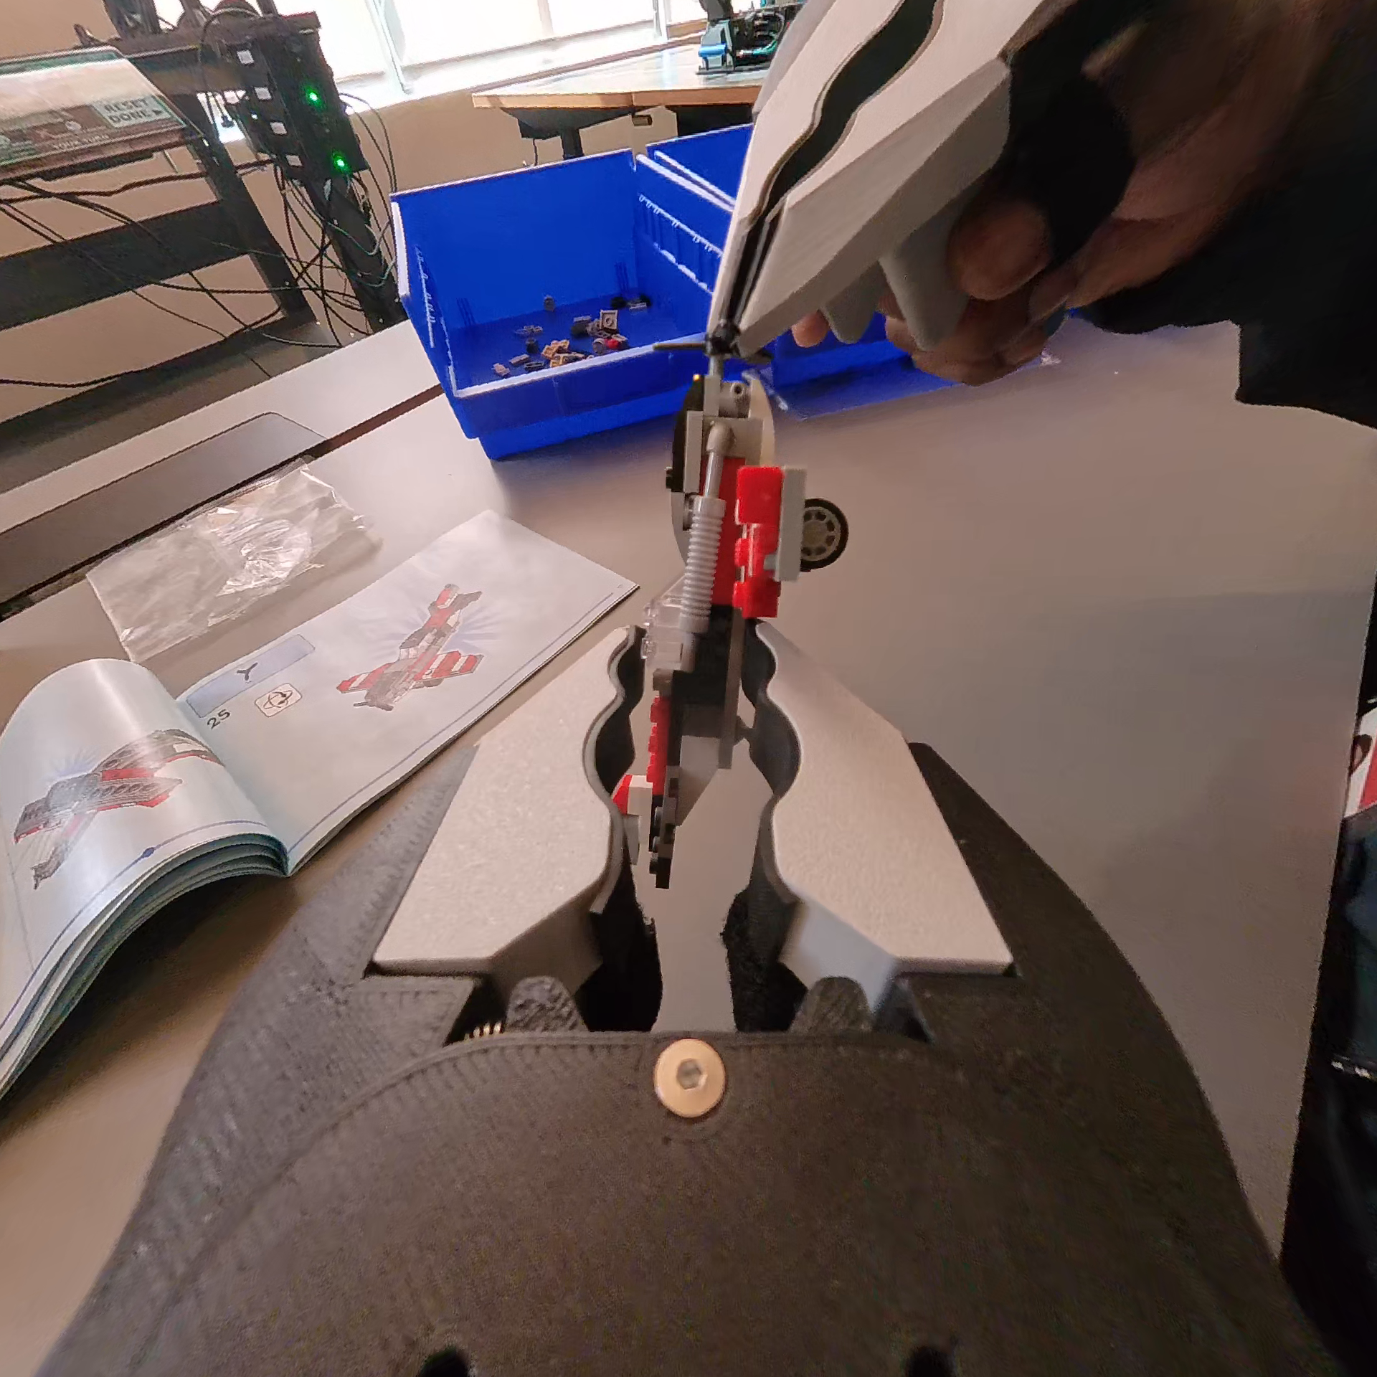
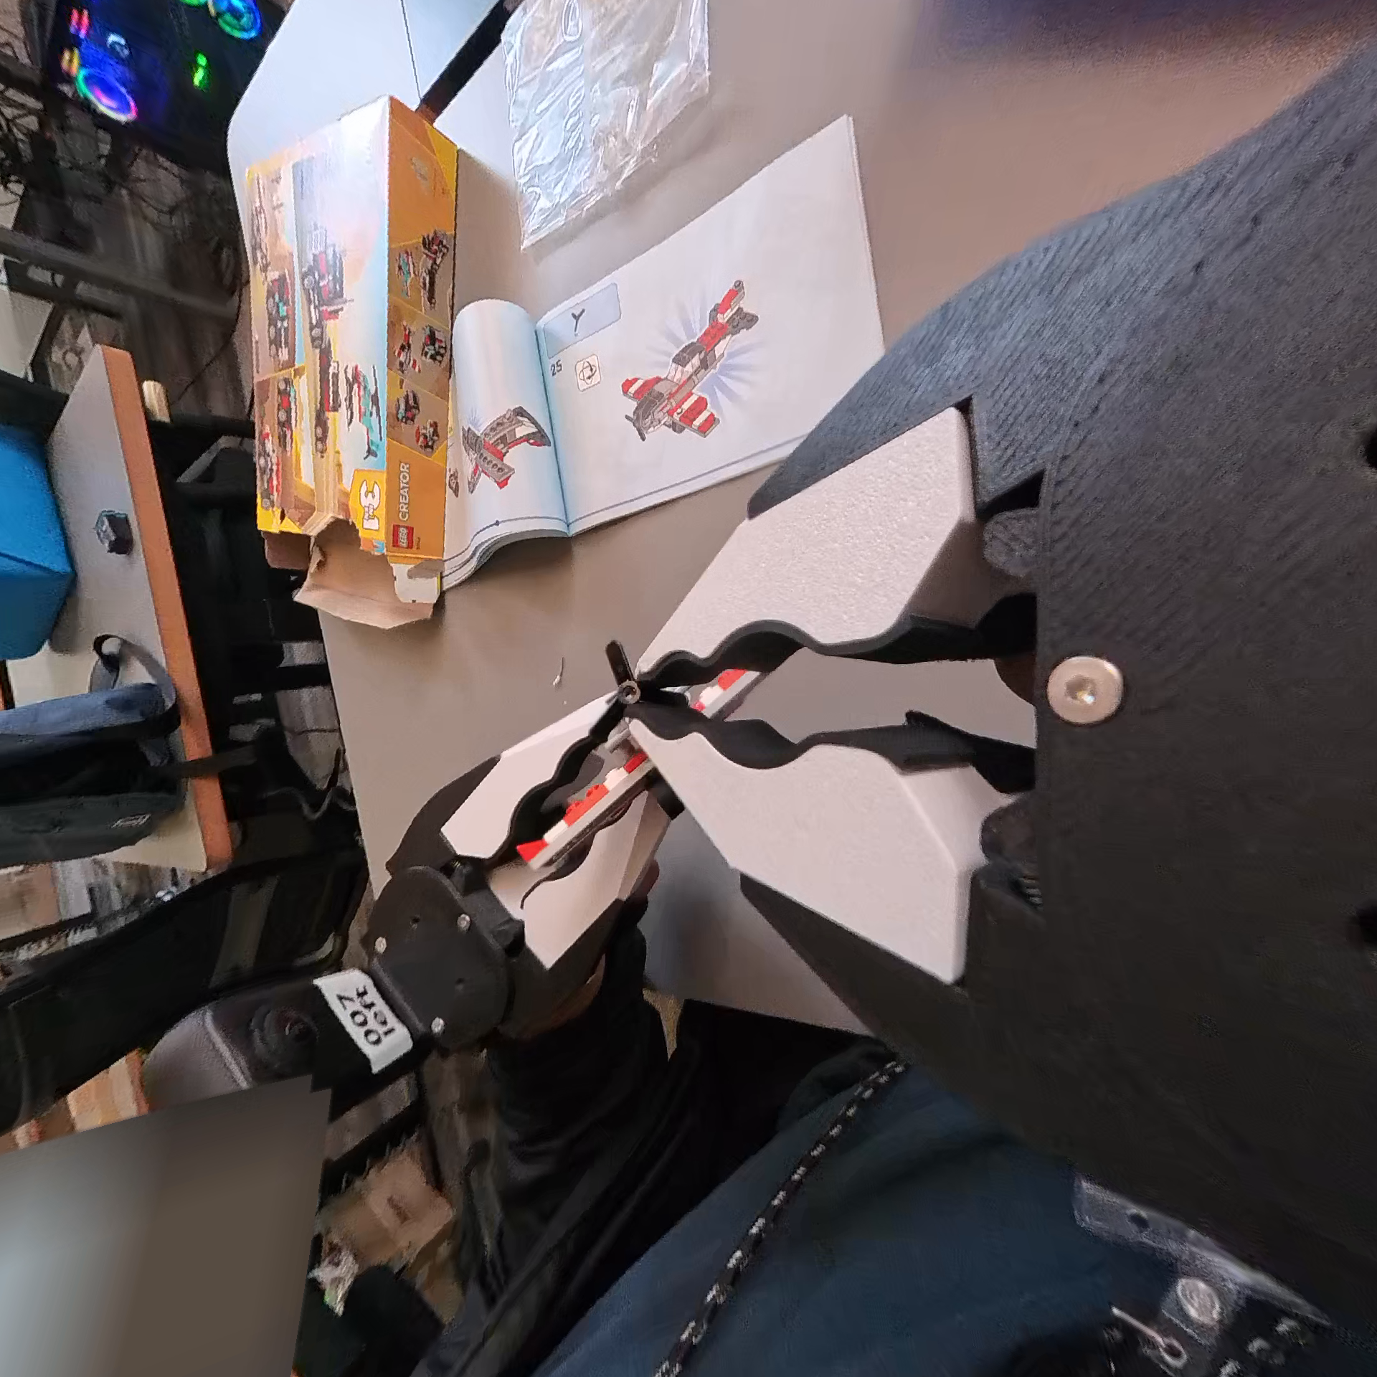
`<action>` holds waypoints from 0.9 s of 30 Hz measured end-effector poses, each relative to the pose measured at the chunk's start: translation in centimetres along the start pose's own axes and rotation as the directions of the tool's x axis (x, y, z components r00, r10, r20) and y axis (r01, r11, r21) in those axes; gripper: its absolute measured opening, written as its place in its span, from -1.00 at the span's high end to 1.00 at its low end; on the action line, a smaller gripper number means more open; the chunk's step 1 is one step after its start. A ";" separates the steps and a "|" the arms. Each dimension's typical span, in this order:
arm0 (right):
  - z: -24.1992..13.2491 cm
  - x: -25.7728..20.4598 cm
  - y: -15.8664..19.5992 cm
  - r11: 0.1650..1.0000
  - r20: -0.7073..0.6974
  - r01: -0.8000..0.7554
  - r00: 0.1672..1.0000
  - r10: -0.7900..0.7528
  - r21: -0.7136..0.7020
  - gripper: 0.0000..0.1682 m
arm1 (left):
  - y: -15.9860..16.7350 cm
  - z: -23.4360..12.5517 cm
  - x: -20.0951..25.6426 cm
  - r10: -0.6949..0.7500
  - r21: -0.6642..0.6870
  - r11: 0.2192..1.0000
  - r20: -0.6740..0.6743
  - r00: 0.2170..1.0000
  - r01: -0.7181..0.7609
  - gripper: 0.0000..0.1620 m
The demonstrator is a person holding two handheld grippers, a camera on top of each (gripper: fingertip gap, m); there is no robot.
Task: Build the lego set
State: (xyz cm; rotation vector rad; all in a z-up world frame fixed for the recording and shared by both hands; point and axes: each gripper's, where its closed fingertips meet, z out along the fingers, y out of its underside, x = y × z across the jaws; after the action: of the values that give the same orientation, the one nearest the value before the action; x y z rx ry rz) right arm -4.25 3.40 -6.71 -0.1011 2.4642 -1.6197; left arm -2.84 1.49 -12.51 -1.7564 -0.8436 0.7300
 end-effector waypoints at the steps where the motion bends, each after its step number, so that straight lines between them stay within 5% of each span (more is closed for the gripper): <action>1: -0.1 -0.1 0.0 1.000 0.017 -0.011 1.000 0.011 0.009 0.95 | -0.1 0.0 0.1 -0.001 0.005 1.000 -0.007 1.000 0.001 0.69; 27: -0.6 -0.5 0.1 0.995 0.104 -0.086 0.991 0.079 0.060 0.95 | -0.3 0.0 0.5 0.025 0.011 1.000 -0.016 1.000 -0.024 0.69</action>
State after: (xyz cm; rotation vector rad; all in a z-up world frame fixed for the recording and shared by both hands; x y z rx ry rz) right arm -3.89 4.06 -6.55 -0.0694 2.3078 -1.6157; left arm -2.59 2.02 -12.25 -1.7636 -0.8068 0.7340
